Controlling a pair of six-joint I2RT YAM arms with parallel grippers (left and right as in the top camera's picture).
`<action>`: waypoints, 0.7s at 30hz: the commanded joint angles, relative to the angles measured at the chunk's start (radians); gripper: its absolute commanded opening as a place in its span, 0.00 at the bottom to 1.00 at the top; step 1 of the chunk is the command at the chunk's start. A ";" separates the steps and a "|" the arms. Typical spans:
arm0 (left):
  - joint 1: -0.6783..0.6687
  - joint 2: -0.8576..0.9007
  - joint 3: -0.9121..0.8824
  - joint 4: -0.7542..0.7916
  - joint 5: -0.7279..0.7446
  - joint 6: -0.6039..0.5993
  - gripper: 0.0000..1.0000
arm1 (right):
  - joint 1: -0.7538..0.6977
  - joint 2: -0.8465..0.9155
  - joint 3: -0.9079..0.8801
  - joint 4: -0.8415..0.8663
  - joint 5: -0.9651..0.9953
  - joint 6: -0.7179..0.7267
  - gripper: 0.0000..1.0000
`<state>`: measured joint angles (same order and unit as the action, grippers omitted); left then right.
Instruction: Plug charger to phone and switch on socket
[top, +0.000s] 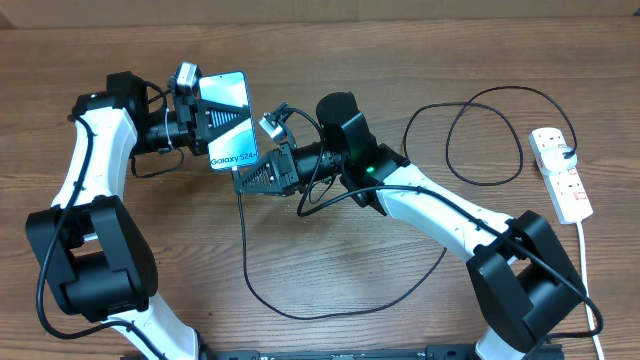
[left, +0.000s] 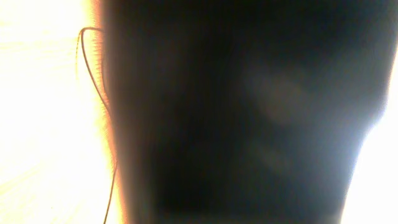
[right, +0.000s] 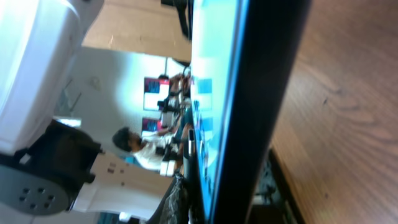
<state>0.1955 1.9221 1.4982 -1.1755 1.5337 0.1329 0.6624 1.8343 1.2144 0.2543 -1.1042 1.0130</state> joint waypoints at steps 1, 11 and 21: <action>-0.013 -0.026 0.009 -0.002 0.046 0.005 0.05 | -0.001 -0.018 0.003 0.006 0.039 0.012 0.04; -0.012 -0.026 0.009 0.007 0.046 -0.007 0.04 | 0.004 -0.018 0.003 -0.031 -0.026 0.004 0.04; -0.012 -0.026 0.009 0.010 0.047 -0.007 0.04 | 0.003 -0.018 0.003 -0.031 -0.067 0.000 0.04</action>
<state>0.1894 1.9221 1.4982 -1.1660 1.5272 0.1318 0.6628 1.8343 1.2144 0.2192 -1.1553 1.0164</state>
